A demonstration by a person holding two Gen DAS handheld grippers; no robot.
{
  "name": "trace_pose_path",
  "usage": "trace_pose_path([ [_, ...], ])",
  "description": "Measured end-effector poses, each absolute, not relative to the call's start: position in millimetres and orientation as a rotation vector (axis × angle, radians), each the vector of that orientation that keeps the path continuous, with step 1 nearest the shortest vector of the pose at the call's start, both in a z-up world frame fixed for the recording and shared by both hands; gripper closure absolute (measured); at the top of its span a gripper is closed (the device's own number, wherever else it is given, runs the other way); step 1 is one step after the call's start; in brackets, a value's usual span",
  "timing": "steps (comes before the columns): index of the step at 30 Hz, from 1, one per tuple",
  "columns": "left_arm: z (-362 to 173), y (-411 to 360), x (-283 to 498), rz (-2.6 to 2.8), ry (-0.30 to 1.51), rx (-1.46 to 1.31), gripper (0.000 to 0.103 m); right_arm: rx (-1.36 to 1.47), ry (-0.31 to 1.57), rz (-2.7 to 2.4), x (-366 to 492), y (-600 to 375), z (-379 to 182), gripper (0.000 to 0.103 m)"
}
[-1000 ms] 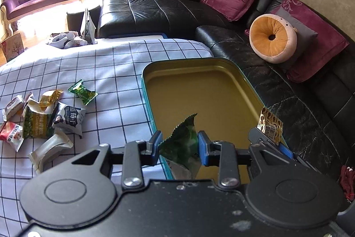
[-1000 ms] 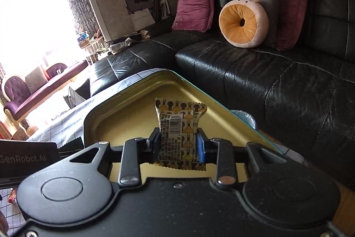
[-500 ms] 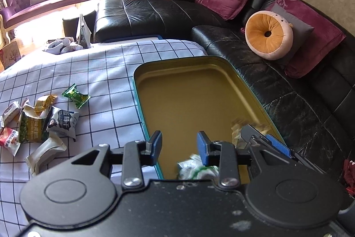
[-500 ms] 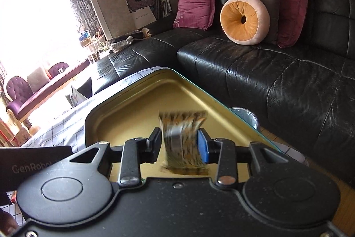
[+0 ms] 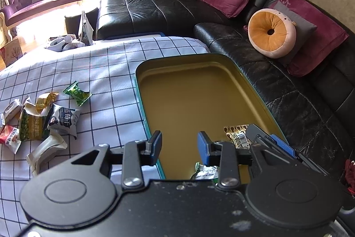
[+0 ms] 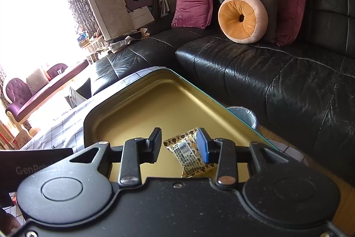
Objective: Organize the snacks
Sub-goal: 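Open the right gripper to drop the yellow packet into the tray while the left drops the green packet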
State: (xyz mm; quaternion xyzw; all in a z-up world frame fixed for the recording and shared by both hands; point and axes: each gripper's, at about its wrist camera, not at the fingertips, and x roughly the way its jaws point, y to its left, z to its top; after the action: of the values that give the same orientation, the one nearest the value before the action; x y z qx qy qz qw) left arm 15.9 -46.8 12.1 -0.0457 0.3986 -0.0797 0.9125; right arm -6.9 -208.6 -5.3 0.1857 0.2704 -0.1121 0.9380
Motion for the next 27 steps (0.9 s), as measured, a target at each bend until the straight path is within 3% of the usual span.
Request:
trace_pose_path([
  [27, 16.2, -34.4, 12.9, -0.132, 0.829, -0.108, 0.068, 0.375, 0.582, -0.219, 0.1, -199.5, -11.5, 0.056],
])
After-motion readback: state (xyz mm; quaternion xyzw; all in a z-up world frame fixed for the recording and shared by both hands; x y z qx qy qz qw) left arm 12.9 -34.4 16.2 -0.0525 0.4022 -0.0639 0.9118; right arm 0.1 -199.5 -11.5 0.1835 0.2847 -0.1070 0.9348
